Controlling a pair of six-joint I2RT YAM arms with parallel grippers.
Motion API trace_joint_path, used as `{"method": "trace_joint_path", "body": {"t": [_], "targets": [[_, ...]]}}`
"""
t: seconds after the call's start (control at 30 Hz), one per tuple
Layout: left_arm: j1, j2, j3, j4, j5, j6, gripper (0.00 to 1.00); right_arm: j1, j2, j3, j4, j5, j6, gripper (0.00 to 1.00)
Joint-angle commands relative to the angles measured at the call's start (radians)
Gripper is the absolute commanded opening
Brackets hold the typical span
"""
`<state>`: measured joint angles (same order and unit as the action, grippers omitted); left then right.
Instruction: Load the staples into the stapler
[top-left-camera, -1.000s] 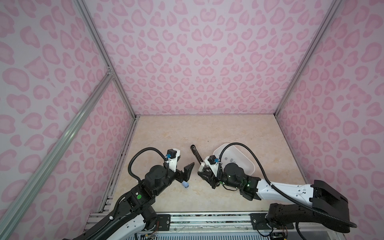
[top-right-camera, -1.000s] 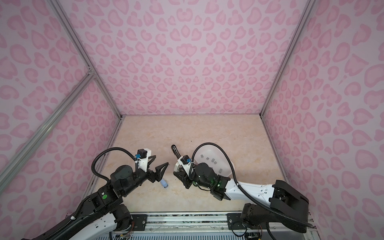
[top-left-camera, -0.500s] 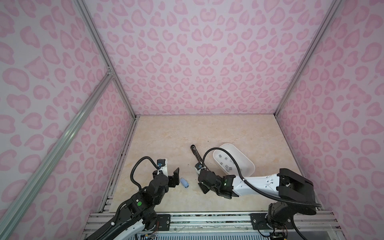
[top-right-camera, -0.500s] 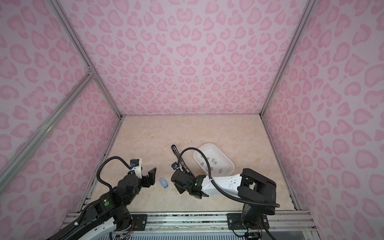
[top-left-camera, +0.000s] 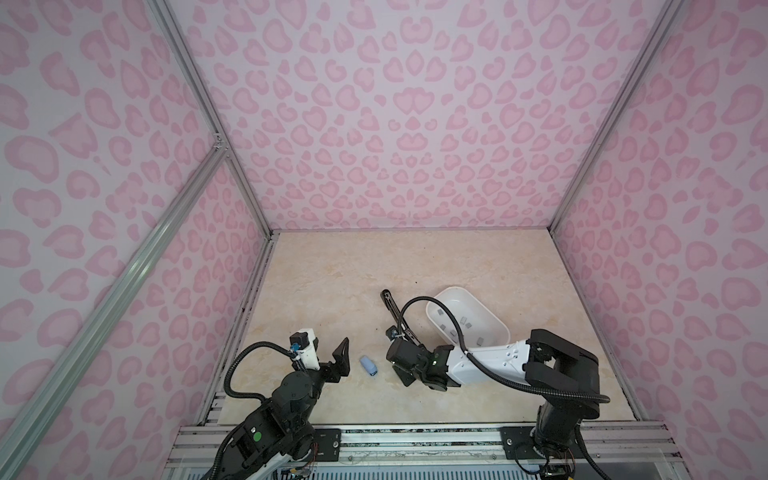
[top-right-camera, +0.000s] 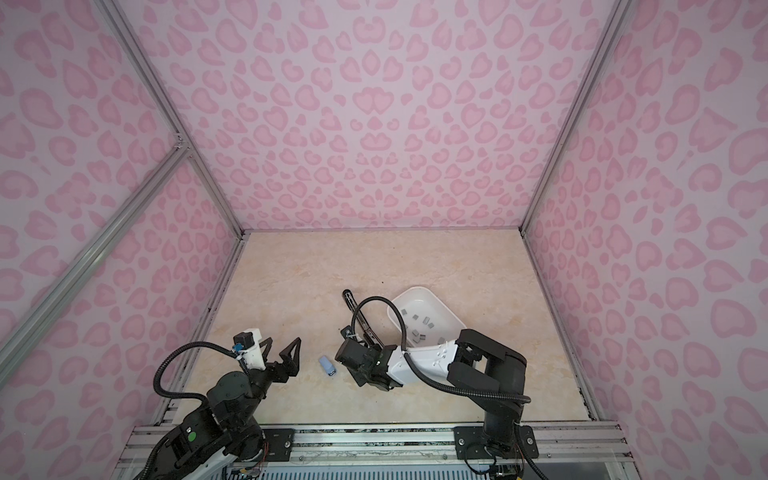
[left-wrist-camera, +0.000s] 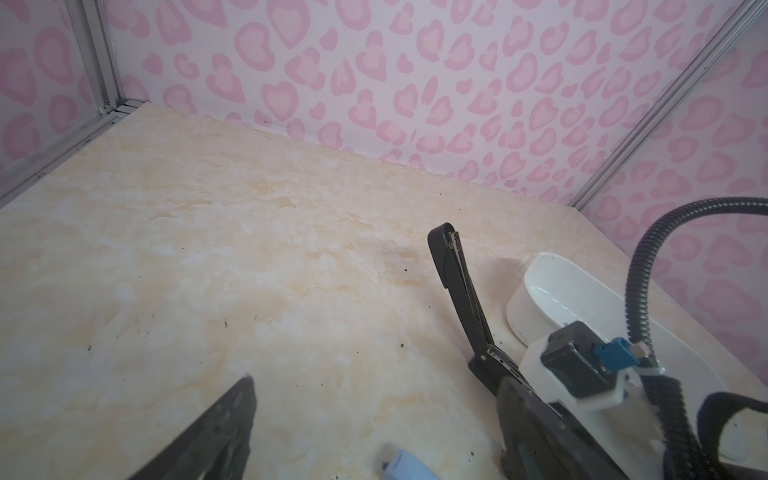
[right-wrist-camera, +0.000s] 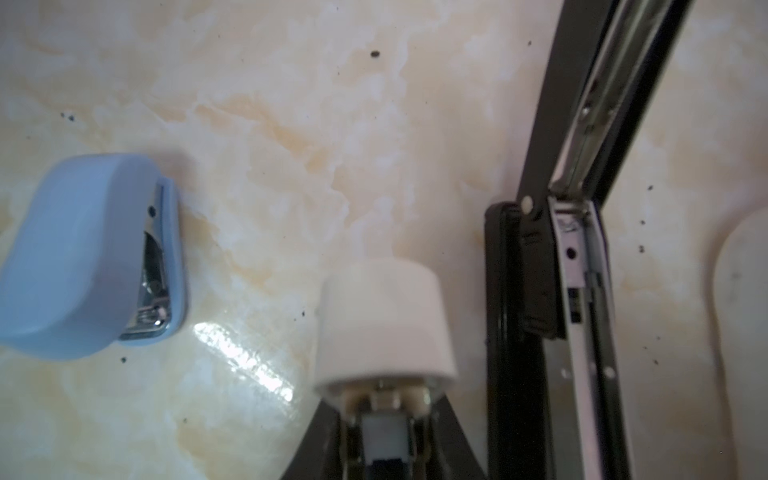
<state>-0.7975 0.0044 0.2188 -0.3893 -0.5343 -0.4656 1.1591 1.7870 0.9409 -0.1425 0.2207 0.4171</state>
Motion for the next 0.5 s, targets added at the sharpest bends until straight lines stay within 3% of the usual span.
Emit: {"method": "trace_joint_path", "body": {"t": [0.0, 0.33, 0.47], "targets": [[0.001, -0.042, -0.005, 0.002, 0.011, 0.01, 0.92, -0.018, 0.013, -0.02, 0.056, -0.035, -0.022, 0.25], [0.001, 0.291, 0.064, 0.107, 0.037, 0.016, 0.93, -0.025, -0.089, -0.103, 0.126, 0.024, -0.067, 0.53], [0.0, 0.424, 0.116, 0.128, 0.041, 0.037, 0.93, -0.023, -0.16, -0.131, 0.136, 0.037, -0.099, 0.56]]}}
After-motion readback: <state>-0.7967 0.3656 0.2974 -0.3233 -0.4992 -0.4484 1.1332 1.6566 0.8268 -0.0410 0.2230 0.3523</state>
